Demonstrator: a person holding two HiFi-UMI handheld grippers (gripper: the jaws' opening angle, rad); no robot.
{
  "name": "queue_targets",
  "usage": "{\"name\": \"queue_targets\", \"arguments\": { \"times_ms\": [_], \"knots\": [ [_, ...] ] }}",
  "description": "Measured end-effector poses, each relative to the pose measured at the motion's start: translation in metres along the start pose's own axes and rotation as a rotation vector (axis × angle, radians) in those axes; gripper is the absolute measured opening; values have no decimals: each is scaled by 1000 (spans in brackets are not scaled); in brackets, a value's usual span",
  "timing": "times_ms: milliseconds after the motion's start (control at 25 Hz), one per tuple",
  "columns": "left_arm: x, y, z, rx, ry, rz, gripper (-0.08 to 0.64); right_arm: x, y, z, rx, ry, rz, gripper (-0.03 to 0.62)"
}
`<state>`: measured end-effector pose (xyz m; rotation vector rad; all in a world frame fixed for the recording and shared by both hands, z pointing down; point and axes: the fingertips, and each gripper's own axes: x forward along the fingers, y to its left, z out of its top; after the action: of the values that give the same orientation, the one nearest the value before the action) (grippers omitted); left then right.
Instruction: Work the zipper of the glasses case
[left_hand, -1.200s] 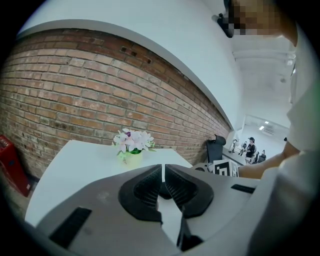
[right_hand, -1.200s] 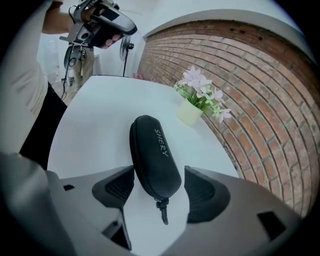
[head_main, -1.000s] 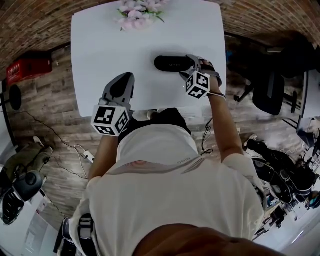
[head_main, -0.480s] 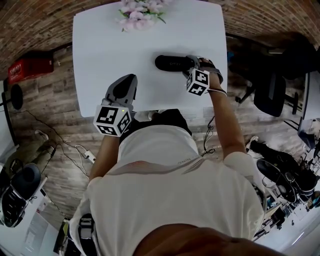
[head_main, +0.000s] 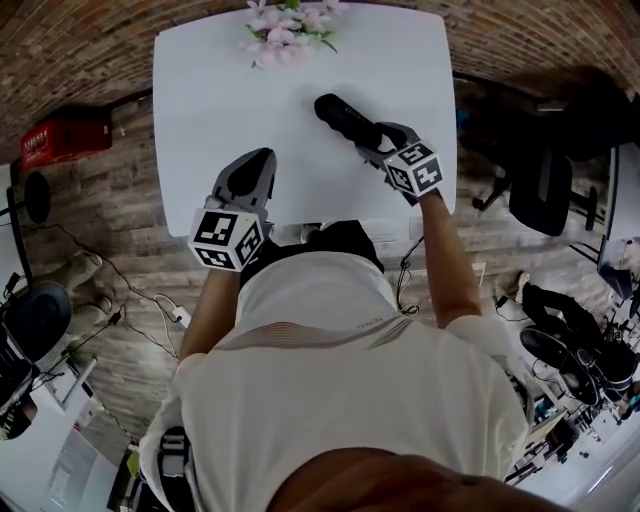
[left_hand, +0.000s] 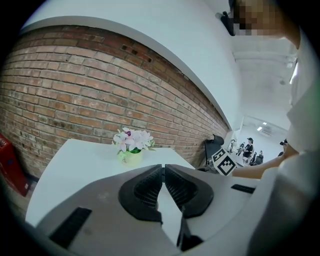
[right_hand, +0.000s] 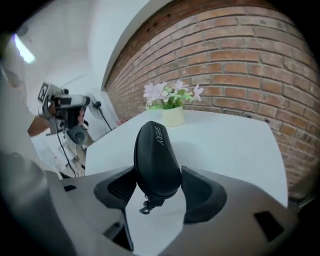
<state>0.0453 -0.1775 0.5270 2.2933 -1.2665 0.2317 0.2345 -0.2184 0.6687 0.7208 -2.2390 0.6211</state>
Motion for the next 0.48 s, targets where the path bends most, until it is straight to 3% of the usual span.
{"name": "queue_targets", "arguments": {
  "times_ms": [240,480],
  "knots": [
    [-6,0,10,3,-22,-35,29,-23,27,37,374,-235,181,330],
    [-12,5,32,28,-68,-77,29,-64,59,93,519,-491,316,331]
  ]
}}
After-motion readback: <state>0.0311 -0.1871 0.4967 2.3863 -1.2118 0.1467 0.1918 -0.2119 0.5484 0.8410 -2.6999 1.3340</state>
